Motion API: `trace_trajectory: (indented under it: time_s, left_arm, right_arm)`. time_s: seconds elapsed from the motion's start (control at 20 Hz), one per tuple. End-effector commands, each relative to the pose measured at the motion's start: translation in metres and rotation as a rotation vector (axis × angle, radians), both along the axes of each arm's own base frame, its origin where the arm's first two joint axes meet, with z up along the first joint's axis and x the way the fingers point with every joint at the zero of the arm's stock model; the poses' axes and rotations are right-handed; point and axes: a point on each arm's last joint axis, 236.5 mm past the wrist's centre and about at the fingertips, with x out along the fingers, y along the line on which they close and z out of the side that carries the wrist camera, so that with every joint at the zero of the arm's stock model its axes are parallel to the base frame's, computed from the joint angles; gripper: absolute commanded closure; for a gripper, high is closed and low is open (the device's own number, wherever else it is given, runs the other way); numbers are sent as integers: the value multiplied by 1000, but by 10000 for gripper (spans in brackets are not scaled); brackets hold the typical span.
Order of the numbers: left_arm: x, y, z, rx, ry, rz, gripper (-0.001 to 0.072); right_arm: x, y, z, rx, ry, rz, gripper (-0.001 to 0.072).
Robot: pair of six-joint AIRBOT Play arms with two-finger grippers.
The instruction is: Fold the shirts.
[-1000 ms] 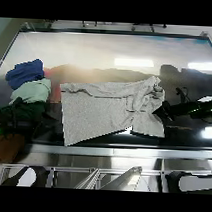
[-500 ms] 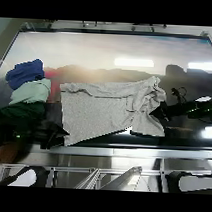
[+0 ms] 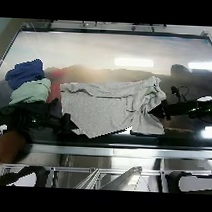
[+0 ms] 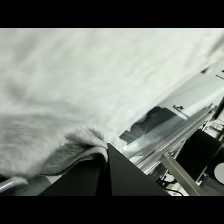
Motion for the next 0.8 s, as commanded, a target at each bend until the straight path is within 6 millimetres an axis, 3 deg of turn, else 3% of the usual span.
trace_trajectory:
  time_s: [0.0,0.1,0.2,0.25,0.35,0.45,0.55,0.65,0.75]
  left_arm:
    - [31,-15,90,-129,-195,-63,681]
    - [55,-6,182,-187,-466,-32,681]
    - [62,14,285,-145,-795,13,681]
    - [56,25,339,-99,-965,37,680]
    - [31,44,428,42,-1246,97,680]
    - [5,59,494,222,-1459,170,680]
    - [-9,70,522,378,-1534,229,680]
    - [-9,71,520,375,-1502,224,680]
    - [-1,63,506,264,-1439,171,680]
  right_arm:
    - [-14,10,64,154,-108,76,700]
    - [-12,8,147,299,-317,47,700]
    - [-21,1,272,502,-747,-11,700]
    - [-37,-9,335,581,-981,-52,699]
    - [-82,-18,427,594,-1366,-92,699]
    - [-127,-12,487,505,-1630,-94,699]
    - [-145,2,521,313,-1774,-125,699]
    - [-153,19,537,201,-1814,-95,699]
    - [-138,21,536,84,-1763,-109,699]
